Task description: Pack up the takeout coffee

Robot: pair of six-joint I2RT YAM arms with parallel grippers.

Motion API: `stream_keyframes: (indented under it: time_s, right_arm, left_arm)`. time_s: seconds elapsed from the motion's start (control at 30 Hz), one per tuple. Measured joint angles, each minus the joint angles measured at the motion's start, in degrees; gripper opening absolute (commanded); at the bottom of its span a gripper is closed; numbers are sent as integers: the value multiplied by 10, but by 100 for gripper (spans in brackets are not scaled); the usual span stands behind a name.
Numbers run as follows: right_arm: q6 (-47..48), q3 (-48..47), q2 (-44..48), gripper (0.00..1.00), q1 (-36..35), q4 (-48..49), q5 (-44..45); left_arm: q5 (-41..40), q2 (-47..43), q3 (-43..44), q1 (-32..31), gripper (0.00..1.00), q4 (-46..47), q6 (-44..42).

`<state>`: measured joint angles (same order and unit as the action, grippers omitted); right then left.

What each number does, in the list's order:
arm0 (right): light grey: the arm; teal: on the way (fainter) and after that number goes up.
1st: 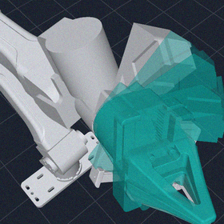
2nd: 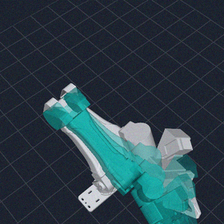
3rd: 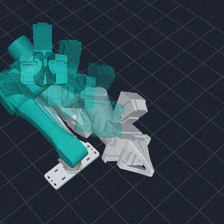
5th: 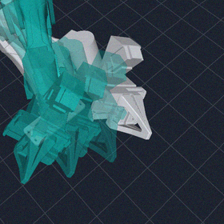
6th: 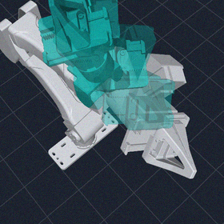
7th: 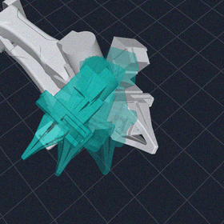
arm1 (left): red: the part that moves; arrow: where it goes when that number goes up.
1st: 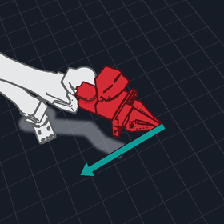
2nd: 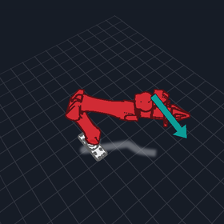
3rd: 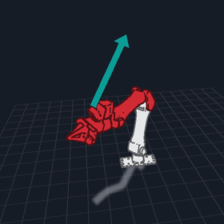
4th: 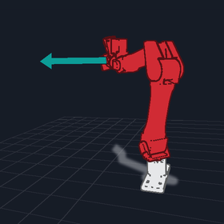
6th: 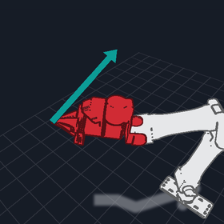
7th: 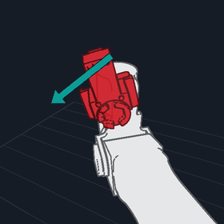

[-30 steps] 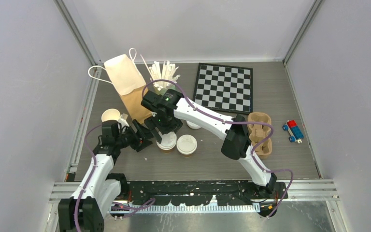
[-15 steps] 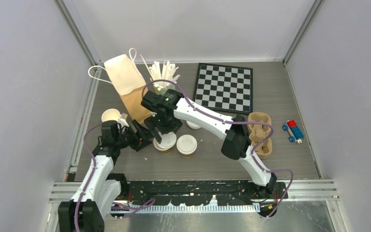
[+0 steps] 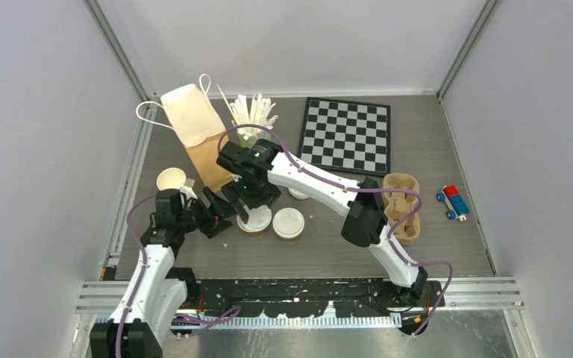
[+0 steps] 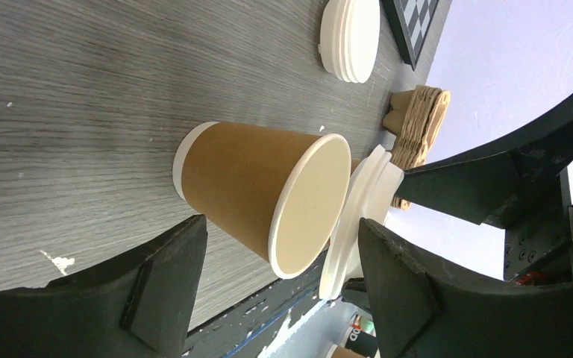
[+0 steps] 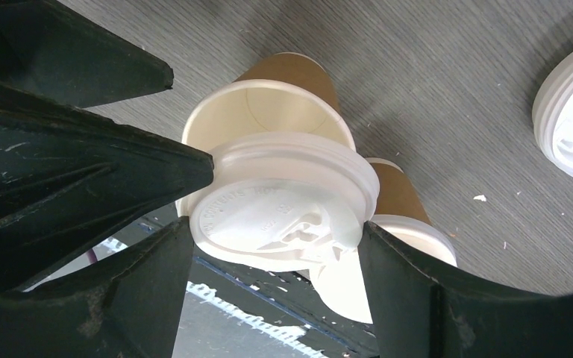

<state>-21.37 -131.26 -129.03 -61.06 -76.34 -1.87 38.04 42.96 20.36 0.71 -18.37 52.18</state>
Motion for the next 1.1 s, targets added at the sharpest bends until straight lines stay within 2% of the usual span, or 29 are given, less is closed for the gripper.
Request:
stream_keyframes:
  time_s: [0.43,0.7,1.1]
  right_arm:
    - [-2,-4,-1,80,-2,-2,-2]
    - [-2,-14,-12,80,-3,-4,-2]
    - [-2,-15,-12,80,-3,1,-2]
  left_arm:
    - [-14,-21,0,0,89,-25,10]
    - [-16,-29,0,0,92,-27,12]
    - [-9,-20,0,0,75,-18,19]
